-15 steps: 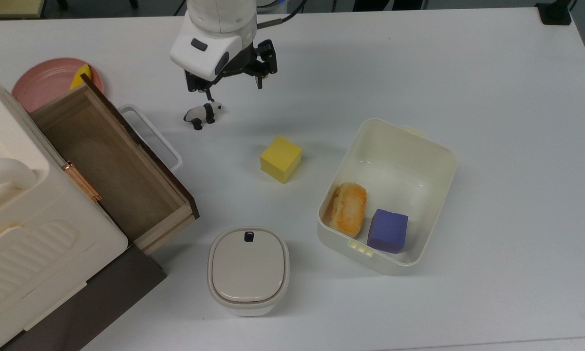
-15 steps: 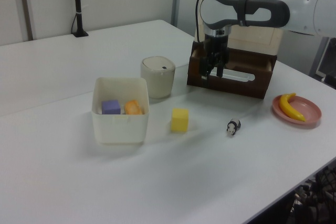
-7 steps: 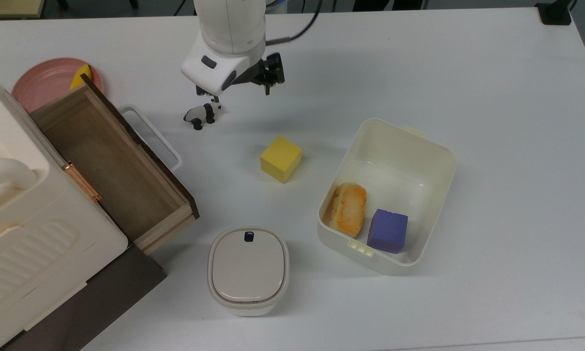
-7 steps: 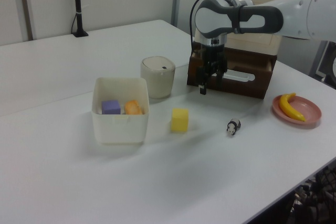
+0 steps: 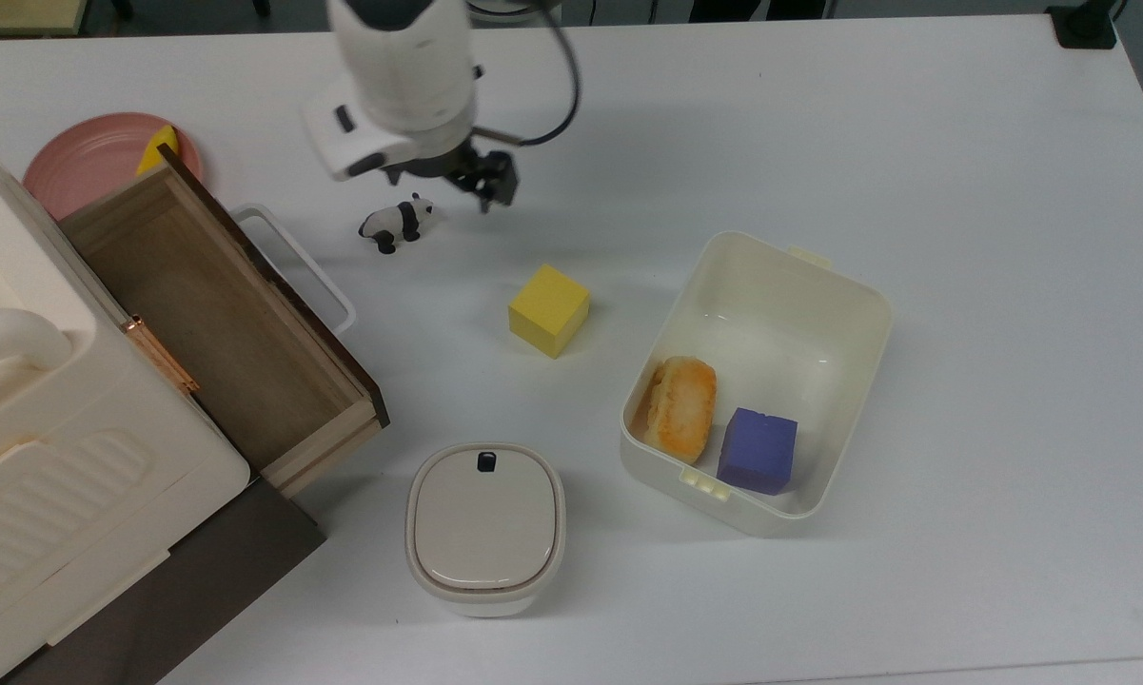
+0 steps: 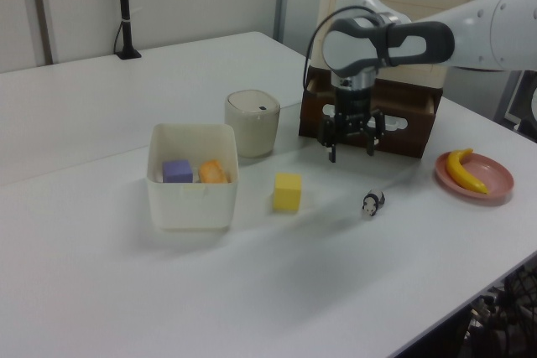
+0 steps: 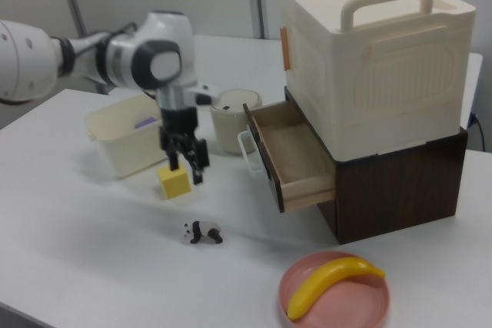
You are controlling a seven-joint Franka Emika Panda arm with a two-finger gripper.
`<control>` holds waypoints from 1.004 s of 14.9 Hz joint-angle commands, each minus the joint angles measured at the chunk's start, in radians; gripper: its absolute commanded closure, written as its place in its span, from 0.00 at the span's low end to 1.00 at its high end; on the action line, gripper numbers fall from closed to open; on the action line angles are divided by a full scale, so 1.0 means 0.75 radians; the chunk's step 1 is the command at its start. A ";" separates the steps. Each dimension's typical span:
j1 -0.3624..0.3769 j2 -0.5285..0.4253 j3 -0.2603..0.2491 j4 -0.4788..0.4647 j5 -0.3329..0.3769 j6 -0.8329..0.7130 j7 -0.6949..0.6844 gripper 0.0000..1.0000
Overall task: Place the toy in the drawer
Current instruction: 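Close the gripper on the panda toy and lift it, then carry the panda toy over the open wooden drawer and lower it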
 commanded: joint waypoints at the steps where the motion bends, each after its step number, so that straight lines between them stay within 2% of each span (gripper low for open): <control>1: -0.064 -0.050 -0.011 -0.221 0.002 0.262 0.047 0.00; 5: -0.087 -0.056 -0.013 -0.350 -0.002 0.444 0.041 0.00; 10: -0.080 -0.087 -0.013 -0.485 -0.008 0.518 0.031 0.01; 11: -0.078 -0.087 -0.011 -0.491 -0.012 0.518 0.028 0.04; 12: -0.076 -0.087 -0.011 -0.500 -0.025 0.518 0.024 0.11; 13: -0.076 -0.087 -0.011 -0.504 -0.037 0.520 0.002 0.23; 15: -0.074 -0.087 -0.011 -0.504 -0.041 0.528 -0.073 0.55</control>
